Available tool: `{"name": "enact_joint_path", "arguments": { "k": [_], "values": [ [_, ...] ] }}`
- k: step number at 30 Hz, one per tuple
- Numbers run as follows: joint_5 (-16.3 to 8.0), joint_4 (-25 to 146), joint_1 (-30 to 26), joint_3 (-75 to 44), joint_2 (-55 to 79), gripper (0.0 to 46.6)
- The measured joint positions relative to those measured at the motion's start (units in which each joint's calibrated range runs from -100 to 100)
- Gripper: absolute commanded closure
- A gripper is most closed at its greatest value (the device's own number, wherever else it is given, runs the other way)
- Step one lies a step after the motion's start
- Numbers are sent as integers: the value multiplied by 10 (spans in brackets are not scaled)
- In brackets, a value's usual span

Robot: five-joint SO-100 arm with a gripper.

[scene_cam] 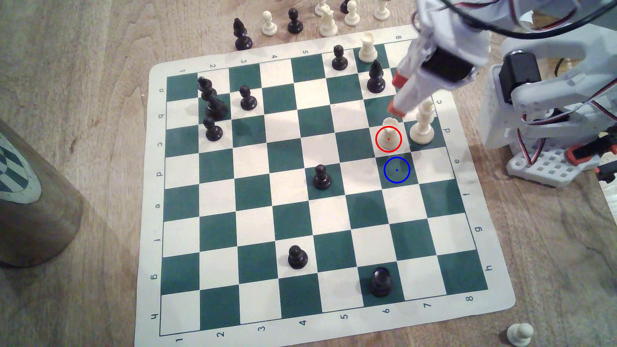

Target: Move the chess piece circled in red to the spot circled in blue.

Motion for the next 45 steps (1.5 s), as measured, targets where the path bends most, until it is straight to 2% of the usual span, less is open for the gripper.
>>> {"name": "enact_joint_path", "arguments": {
  "k": [8,13,20,32,45],
  "values": [
    [-8,-18,-9,0,96,304],
    [2,-52,21,14,136,291],
    [11,-81,36,52,163,290],
    [11,-159,46,105,225,278],
    [15,-218,57,106,266,301]
  ]
}}
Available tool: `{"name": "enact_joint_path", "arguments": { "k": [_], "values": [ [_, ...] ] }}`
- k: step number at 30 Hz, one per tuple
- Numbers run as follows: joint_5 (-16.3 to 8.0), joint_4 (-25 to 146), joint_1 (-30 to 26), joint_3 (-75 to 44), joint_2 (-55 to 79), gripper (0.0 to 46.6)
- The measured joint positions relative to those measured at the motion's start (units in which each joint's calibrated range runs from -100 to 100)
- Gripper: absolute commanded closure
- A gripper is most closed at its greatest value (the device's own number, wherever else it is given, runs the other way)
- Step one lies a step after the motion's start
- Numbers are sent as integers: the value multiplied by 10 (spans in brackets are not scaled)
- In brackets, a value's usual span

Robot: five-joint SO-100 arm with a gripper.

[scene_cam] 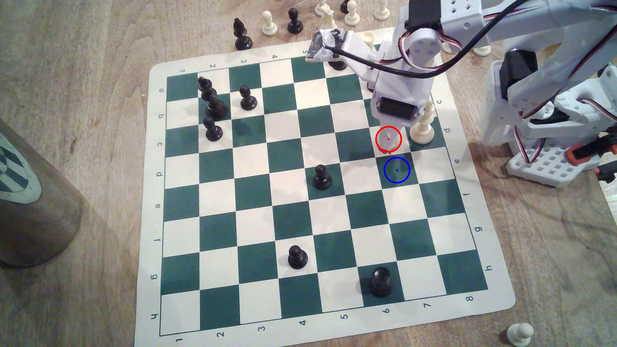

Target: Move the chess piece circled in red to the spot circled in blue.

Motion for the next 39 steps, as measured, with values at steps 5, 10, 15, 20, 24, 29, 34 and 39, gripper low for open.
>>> {"name": "enact_joint_path", "arguments": {
  "k": [5,10,15,20,24,29,34,39],
  "values": [
    [0,0,0,0,0,309],
    [0,0,0,0,0,353],
    [0,0,0,0,0,434],
    [0,0,-9,0,0,453],
    [0,2,-11,0,-3,454],
    [0,39,-11,-5,-48,454],
    [0,120,-11,-73,-109,454],
    [-4,196,-33,-141,-159,454]
  ]
}}
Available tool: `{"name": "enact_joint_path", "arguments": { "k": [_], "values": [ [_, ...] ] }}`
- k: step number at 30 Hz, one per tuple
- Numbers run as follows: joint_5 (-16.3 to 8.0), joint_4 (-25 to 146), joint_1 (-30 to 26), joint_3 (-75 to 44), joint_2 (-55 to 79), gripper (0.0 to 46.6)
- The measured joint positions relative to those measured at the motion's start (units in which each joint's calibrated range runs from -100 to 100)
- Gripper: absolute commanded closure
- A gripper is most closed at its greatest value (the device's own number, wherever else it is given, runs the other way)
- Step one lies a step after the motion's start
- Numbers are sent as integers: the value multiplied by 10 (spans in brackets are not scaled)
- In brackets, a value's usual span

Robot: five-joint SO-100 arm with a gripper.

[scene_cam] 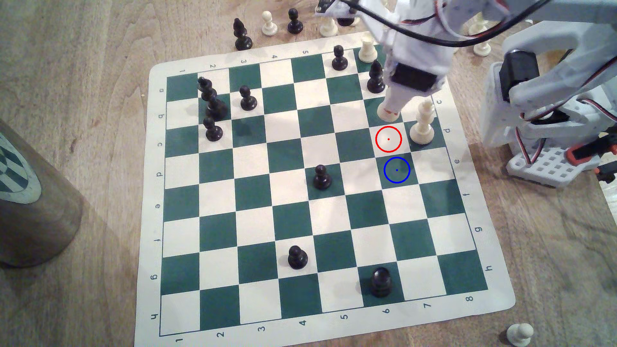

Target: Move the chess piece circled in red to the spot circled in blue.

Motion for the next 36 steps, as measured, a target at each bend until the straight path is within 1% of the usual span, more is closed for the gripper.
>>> {"name": "enact_joint_path", "arguments": {
  "k": [1,2,4,5,7,11,13,20,24,34,36],
  "values": [
    [-3,11,-4,-11,-6,454],
    [-11,25,-18,-23,-14,454],
    [-13,29,-38,-29,-18,456],
    [-27,29,-65,-31,-20,456],
    [-36,27,-97,-31,-20,455],
    [-50,3,-137,-31,-4,452],
    [-50,-11,-142,-28,3,452],
    [-47,-96,-136,56,50,452],
    [-47,-126,-136,84,68,454],
    [-47,-163,-136,135,96,454],
    [-44,-174,-136,145,106,454]
  ]
}}
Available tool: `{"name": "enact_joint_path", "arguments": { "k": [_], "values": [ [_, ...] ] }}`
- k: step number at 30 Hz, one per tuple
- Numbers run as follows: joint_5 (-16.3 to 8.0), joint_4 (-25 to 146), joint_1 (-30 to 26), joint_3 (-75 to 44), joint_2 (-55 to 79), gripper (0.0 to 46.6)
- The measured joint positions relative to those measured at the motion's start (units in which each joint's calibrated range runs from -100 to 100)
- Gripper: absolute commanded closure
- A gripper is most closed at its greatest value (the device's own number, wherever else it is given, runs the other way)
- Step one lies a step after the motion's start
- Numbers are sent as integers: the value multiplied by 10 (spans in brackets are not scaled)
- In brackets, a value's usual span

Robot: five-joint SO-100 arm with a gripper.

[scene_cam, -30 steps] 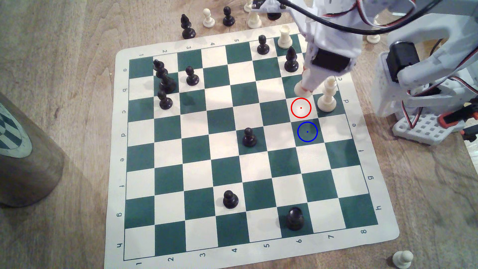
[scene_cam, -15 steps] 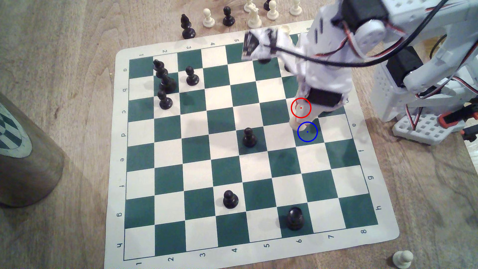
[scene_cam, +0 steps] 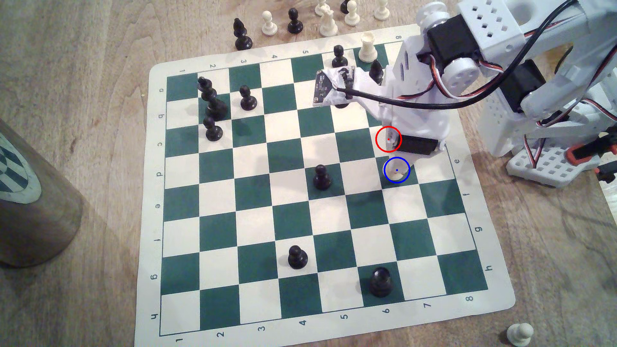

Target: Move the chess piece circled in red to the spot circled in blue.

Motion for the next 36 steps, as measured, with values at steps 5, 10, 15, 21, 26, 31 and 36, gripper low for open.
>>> {"name": "enact_joint_path", "arguments": {
  "k": [5,10,15,21,26,31,36],
  "values": [
    [2,-10,0,9,4,454],
    [2,-20,0,9,18,454],
    [9,-25,10,9,31,454],
    [15,-25,19,9,31,445],
    [15,-25,19,9,31,357],
    [18,-25,20,9,31,275],
    [22,-7,20,9,24,244]
  ]
}}
